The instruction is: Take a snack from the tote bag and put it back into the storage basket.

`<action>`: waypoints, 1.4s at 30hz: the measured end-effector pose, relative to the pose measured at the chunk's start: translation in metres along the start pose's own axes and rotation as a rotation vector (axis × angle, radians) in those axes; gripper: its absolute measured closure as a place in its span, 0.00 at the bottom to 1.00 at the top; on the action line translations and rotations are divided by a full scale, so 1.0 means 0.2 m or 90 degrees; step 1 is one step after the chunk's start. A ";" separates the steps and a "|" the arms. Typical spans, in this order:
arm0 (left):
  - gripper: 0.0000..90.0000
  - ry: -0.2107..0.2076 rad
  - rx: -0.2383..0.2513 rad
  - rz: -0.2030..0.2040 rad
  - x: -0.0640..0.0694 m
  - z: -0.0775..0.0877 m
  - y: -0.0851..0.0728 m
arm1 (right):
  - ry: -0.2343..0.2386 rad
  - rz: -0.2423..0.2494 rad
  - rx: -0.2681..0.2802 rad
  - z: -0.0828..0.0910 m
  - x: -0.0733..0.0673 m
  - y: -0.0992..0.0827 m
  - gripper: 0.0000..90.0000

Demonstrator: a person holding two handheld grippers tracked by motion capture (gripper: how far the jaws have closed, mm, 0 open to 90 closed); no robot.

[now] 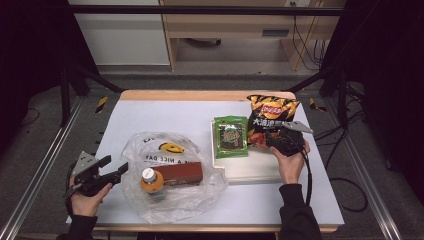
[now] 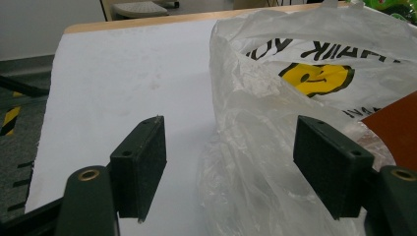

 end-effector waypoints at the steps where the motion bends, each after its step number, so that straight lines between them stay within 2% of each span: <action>1: 0.31 0.001 0.001 0.000 0.00 0.00 0.00 | 0.004 0.002 0.005 0.01 0.00 0.00 0.32; 8: 0.32 0.007 0.015 0.001 -0.01 0.03 0.02 | 0.049 0.020 0.043 0.14 -0.07 0.03 0.33; 13: 0.37 0.014 0.039 -0.001 -0.01 0.05 0.03 | 0.087 0.029 0.057 0.24 -0.11 0.03 0.33; 16: 0.39 0.011 0.056 0.000 0.00 0.06 0.04 | 0.110 0.042 0.069 0.29 -0.15 0.03 0.35; 18: 0.43 -0.003 0.074 -0.002 0.01 0.07 0.05 | 0.120 0.045 0.080 0.32 -0.18 0.01 0.35; 24: 0.45 -0.004 0.087 -0.015 0.03 0.09 0.08 | 0.146 0.061 0.065 0.35 -0.26 -0.04 0.34; 25: 0.45 -0.006 0.088 -0.014 0.04 0.09 0.08 | 0.151 0.064 0.066 0.35 -0.27 -0.04 0.37; 26: 0.45 -0.009 0.087 -0.013 0.04 0.09 0.08 | 0.166 0.069 0.069 0.36 -0.29 -0.05 0.43; 33: 0.44 -0.020 0.076 -0.020 0.08 0.09 0.09 | 0.222 0.095 0.080 0.39 -0.43 -0.05 0.41; 38: 0.43 -0.044 0.076 -0.021 0.11 0.10 0.10 | 0.269 0.121 0.101 0.42 -0.55 -0.05 0.44; 42: 0.44 -0.058 0.076 -0.032 0.15 0.10 0.11 | 0.298 0.138 0.104 0.42 -0.64 -0.06 0.45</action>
Point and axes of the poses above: each handheld gripper's, and its own axes: z roughly backward along the jaws, y roughly out of its top, x roughly to its right, the point moved 4 cm from there along -z, roughly forward along the jaws, and after that the axes turned 1 degree about -x, right-handed, at the moved point
